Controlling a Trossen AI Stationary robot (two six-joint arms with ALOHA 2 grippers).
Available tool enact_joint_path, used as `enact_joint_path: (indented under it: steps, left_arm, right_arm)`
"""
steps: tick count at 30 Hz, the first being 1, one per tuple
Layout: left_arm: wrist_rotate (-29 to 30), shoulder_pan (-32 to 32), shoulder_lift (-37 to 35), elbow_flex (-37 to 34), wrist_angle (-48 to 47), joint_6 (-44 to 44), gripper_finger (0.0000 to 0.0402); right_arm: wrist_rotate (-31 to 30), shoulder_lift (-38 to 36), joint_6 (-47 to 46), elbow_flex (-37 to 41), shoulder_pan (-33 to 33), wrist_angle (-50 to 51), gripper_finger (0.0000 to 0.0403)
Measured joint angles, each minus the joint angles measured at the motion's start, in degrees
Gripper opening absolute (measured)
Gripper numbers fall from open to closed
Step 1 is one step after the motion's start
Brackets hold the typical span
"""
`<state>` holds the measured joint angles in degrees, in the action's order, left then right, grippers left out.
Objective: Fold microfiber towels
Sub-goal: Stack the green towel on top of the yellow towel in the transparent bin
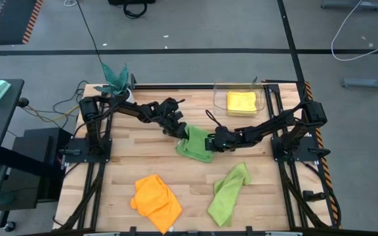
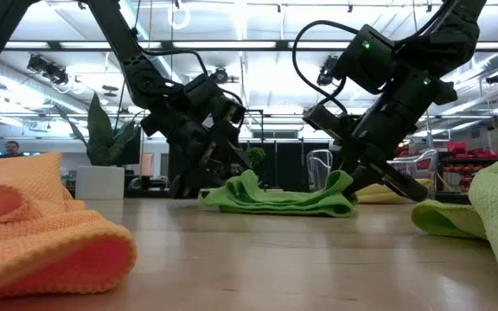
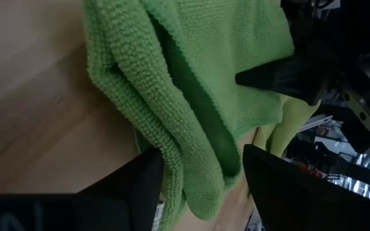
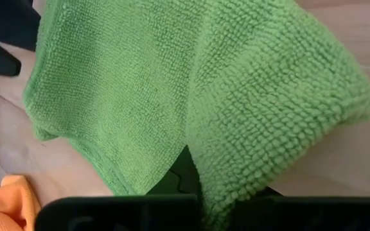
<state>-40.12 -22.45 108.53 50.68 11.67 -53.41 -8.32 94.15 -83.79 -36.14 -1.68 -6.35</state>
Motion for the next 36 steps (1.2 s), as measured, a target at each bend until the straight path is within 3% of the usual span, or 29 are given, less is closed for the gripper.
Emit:
enact_joint_path:
  steps: [22, 36]
  left_arm:
    - [10.0, 3.6, 0.0, 0.0, 1.6, -4.9, 0.0218]
    - [21.7, 5.4, -0.1, 0.0, 0.4, -6.1, 0.0200]
  right_arm:
    - [-0.2, 0.0, 1.2, 0.0, 0.0, 0.0, 0.0007]
    - [-0.2, 0.0, 1.5, 0.0, 0.0, 0.0, 0.0009]
